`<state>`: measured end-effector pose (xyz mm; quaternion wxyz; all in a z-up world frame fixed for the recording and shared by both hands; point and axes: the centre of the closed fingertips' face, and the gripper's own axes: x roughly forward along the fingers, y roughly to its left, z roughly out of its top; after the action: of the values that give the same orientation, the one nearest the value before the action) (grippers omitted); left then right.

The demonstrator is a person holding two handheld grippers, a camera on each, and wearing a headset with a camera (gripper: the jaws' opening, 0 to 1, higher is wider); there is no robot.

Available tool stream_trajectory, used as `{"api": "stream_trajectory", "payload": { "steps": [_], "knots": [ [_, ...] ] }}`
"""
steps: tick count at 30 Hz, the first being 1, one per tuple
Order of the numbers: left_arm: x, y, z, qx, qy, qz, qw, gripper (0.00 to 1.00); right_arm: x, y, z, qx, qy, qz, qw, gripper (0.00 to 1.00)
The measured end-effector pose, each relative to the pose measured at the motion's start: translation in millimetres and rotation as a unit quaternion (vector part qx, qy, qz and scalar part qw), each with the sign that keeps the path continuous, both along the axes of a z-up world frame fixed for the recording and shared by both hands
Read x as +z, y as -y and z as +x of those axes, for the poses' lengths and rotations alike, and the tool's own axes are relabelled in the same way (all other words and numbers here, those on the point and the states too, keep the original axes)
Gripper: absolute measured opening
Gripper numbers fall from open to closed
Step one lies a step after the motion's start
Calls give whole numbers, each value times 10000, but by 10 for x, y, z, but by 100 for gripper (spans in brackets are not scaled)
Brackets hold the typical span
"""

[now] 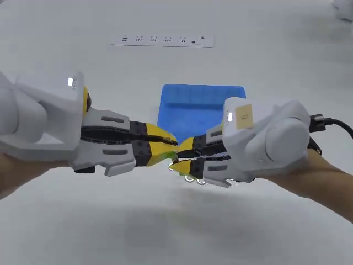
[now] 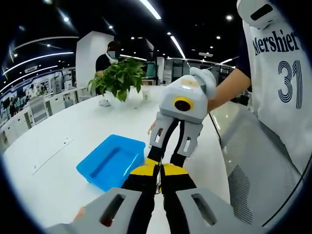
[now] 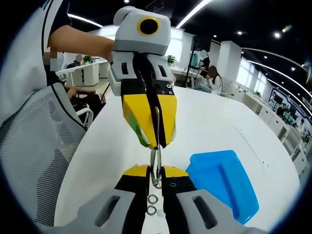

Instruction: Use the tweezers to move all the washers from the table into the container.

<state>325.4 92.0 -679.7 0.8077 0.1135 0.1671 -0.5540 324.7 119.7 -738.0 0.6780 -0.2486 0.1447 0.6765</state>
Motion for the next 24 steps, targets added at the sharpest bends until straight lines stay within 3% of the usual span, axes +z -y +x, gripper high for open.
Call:
{"api": "stream_trajectory", "payload": {
  "steps": [6,10,12,17,24],
  "knots": [
    [190,72,50,-86,233,-7,9997,7,206,44,79,-27,173,75,9998,10],
    [294,107,133,-106,306,69,9995,7,296,70,155,-40,314,44,9995,10],
    [353,132,173,-90,420,120,9990,7,361,77,220,-73,401,85,9991,10],
    [431,145,306,-29,541,55,9985,7,445,113,374,-96,601,39,9981,10],
    [454,176,527,-95,660,53,9978,7,471,137,598,-231,651,92,9976,10]
  ]
}}
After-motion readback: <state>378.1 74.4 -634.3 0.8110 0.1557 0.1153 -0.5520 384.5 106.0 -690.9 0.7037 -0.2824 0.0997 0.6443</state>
